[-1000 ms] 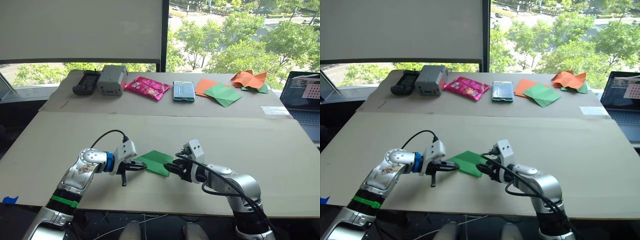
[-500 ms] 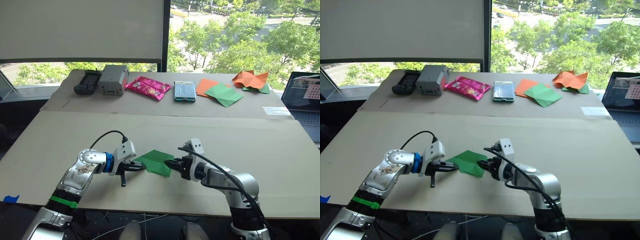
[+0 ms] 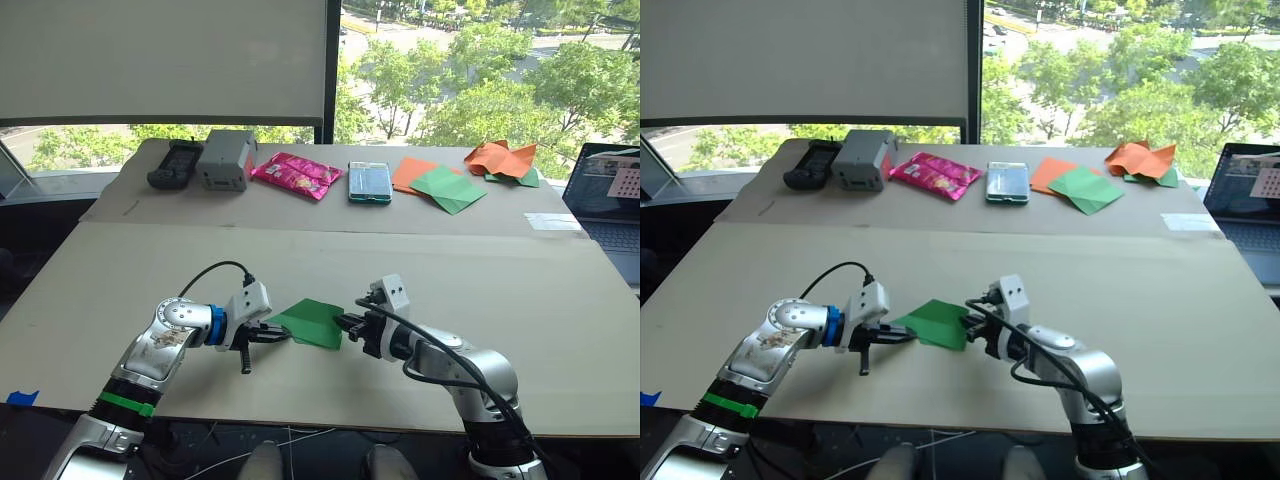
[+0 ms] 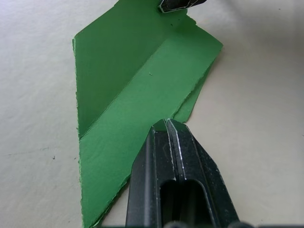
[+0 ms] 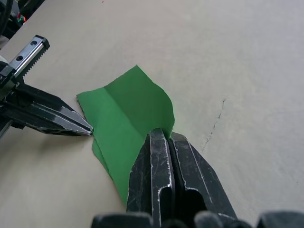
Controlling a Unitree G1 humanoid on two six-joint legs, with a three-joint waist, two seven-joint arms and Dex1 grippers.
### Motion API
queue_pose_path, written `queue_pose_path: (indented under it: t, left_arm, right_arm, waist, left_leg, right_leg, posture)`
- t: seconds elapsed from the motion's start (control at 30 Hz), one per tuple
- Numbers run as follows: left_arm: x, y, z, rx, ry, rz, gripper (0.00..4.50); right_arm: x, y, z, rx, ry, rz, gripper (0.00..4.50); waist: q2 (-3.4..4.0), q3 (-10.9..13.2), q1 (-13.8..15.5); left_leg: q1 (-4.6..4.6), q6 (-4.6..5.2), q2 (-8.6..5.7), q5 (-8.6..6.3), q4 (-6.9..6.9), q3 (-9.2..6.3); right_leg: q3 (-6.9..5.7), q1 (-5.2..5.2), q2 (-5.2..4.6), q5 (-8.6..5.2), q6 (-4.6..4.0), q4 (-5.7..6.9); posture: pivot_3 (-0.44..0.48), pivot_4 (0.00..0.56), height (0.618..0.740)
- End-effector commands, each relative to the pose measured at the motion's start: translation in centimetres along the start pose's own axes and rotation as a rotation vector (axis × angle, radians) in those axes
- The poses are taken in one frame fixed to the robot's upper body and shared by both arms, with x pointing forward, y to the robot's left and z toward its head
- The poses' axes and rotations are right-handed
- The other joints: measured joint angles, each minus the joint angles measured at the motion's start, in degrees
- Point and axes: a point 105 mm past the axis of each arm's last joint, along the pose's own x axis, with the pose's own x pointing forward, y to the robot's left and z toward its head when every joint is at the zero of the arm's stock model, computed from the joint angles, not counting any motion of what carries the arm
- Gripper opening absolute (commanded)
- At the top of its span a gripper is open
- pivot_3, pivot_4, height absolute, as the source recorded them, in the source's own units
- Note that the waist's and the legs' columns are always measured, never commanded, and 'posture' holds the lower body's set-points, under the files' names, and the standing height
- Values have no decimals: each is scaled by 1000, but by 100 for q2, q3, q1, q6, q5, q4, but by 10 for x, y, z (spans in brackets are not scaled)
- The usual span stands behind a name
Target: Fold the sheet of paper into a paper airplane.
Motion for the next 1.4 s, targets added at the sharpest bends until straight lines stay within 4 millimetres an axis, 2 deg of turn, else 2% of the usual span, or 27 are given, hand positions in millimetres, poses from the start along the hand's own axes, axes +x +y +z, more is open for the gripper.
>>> queue_pose_path:
  t: [0.03,0.13,0.27,0.37,0.47,0.6,0.7,0.83,1.0,1.1,1.27,1.4]
  left_arm:
    - [-4,-1,10,28,-25,-4,0]
    - [-5,-1,11,26,-25,-2,0]
    - [-5,-1,6,25,-9,-2,0]
    - [-6,-2,7,24,-9,-6,0]
    - [-9,-1,6,19,-7,-4,0]
    - [-12,1,4,6,-2,4,0]
    - [-17,4,6,-9,-13,26,0]
    - [-23,6,11,-24,-33,43,0]
    - [-43,4,17,-58,-61,45,0]
    - [-51,10,28,-74,-106,56,0]
    - [-38,13,38,-70,-144,37,0]
    - [-21,10,33,-66,-130,12,0]
  right_arm:
    - [-4,18,12,-196,-93,59,66]
    - [-6,25,11,-364,-132,81,66]
    - [-6,26,0,-676,-139,75,66]
    - [-7,31,-3,-801,-169,108,66]
    - [-8,37,-5,-998,-194,138,66]
    - [-5,39,-22,-1222,-143,202,66]
    - [-2,38,-32,-1262,-100,226,66]
    - [0,33,-33,-1273,-88,202,66]
    - [1,29,-33,-1281,-70,188,66]
    - [1,28,-33,-1287,-62,184,66]
    - [2,29,-32,-1276,-58,182,66]
    - [2,30,-32,-1255,-57,184,66]
  waist:
    - [0,0,2]
    - [0,0,-1]
    - [-1,0,-1]
    - [-2,1,1]
    - [-2,1,2]
    - [-4,1,3]
    - [-4,1,3]
    - [-7,0,5]
    - [-9,-1,1]
    - [-8,-1,1]
    - [-13,-2,25]
    - [-14,-5,12]
  left_leg:
    - [1,-2,0,-2,0,0]
    - [1,-6,0,-4,-1,0]
    - [2,-22,0,-14,0,0]
    - [2,-23,0,-14,0,0]
    - [3,-22,0,-13,0,0]
    - [4,-21,-1,-13,1,0]
    - [5,-12,0,-7,1,0]
    - [5,-1,0,0,1,0]
    - [9,-2,1,-1,1,0]
    - [11,-3,1,-2,0,0]
    - [9,-6,-1,-3,4,0]
    - [12,3,-1,2,5,0]
  right_leg:
    - [0,1,0,-2,-2,0]
    - [0,0,0,-2,-2,-2]
    - [0,0,0,-2,-2,-5]
    - [0,0,0,-2,-2,-6]
    - [0,2,0,-2,-2,-6]
    - [-1,2,0,-2,-2,-6]
    - [0,3,0,-2,-2,-5]
    - [0,6,0,-2,-1,-4]
    - [0,7,0,-2,-2,-1]
    - [0,7,0,-2,-2,-1]
    - [0,14,0,-2,-2,-4]
    - [0,17,0,-2,-2,0]
  posture:
    - [0,150,720]
    - [0,150,720]
    - [0,150,720]
    - [0,150,720]
    - [0,150,720]
    - [0,150,720]
    - [0,150,720]
    - [0,150,720]
    - [0,150,720]
    - [0,150,720]
    - [0,150,720]
    - [0,150,720]
